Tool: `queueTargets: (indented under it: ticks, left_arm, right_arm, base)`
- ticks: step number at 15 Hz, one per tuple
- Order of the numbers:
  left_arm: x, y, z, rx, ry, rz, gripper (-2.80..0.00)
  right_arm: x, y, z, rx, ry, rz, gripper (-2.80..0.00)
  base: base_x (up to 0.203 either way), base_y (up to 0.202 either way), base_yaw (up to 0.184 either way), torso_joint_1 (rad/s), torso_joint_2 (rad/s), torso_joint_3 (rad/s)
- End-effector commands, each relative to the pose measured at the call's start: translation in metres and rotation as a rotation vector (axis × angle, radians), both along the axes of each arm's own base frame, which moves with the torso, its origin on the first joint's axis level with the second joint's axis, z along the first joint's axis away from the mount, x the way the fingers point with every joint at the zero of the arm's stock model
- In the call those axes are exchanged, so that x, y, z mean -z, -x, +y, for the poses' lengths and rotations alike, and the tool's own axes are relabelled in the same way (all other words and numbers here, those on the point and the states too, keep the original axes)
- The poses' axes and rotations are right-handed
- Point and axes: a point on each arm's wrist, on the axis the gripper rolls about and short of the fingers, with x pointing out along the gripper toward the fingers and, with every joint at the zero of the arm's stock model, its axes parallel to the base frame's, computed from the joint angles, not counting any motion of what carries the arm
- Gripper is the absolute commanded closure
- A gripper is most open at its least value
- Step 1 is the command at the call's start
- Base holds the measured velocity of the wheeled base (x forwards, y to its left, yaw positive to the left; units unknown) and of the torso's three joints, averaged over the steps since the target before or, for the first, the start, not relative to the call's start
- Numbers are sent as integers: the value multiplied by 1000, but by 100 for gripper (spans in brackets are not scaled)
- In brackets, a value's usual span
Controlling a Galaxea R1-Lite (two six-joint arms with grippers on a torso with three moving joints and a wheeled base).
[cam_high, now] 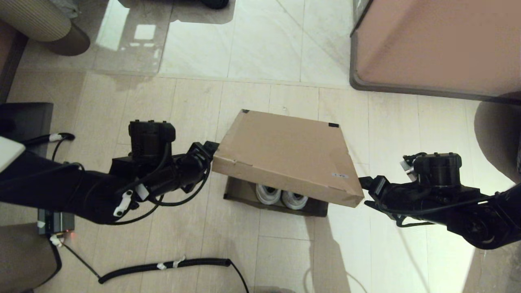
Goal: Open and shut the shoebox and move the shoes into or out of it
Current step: Open the shoe box
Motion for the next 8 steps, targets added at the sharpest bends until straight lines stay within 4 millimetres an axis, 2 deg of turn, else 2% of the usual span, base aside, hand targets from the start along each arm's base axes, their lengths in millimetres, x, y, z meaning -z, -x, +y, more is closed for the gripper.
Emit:
queueTargets:
  ticks: [1, 8]
  left_arm:
    - [-5, 0, -2, -17, 64, 9, -280]
    - [-23, 4, -10, -92, 376, 104, -280]
  right_arm:
    - [-4, 0, -1, 9, -22, -4, -280]
    - [-3, 0, -1, 11, -21, -5, -280]
  base:
    - [0, 0, 0, 0, 0, 0]
    - [0, 0, 0, 0, 0, 0]
